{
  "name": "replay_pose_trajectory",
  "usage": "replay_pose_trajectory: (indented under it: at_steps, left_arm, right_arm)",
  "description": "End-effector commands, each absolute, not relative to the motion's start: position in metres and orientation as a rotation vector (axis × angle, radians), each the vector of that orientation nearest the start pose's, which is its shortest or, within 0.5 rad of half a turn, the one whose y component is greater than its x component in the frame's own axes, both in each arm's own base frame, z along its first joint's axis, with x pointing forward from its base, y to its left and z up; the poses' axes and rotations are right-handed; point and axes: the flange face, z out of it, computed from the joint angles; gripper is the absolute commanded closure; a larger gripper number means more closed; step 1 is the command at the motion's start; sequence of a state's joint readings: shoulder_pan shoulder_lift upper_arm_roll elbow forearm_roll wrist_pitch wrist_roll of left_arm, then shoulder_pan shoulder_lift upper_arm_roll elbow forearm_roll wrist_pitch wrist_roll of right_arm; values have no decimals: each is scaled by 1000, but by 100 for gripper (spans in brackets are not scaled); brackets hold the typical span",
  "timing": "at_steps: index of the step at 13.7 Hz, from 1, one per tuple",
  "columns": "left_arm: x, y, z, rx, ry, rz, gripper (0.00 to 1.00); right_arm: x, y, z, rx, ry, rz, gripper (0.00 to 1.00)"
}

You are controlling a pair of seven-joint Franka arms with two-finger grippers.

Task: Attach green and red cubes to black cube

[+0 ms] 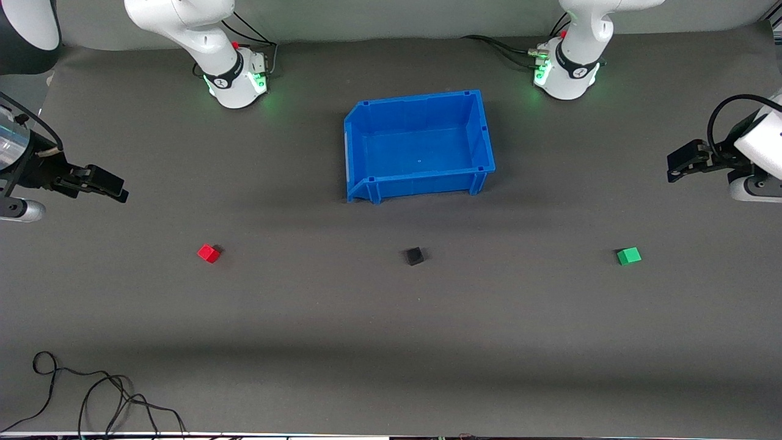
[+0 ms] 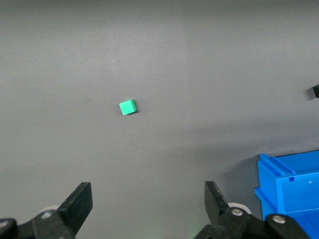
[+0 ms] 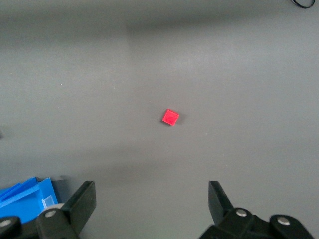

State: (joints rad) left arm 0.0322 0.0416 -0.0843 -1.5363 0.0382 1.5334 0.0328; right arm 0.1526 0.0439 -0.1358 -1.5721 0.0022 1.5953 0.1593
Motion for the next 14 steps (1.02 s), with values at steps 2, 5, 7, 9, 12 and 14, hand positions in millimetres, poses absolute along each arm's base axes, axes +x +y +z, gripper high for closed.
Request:
replay_pose_trajectory:
  at_steps: [2, 5, 7, 9, 12, 14]
  left_arm:
    - [563, -21, 616, -3090, 153, 57, 0]
    - [563, -20, 616, -3092, 153, 55, 0]
    - [563, -19, 614, -3094, 142, 66, 0]
    - [566, -6, 611, -3096, 106, 70, 0]
    - [566, -4, 611, -3094, 61, 62, 0]
    - [566, -4, 611, -3089, -139, 57, 0]
  right_arm:
    - [564, 4, 612, -3140, 224, -1, 0]
    - [566, 4, 611, -3142, 239, 1, 0]
    - [569, 1, 608, -3152, 253, 6, 0]
    - [579, 0, 608, -3160, 263, -3, 0]
    - [582, -14, 598, -3153, 394, 34, 0]
    - [586, -32, 571, -3137, 589, 137, 0]
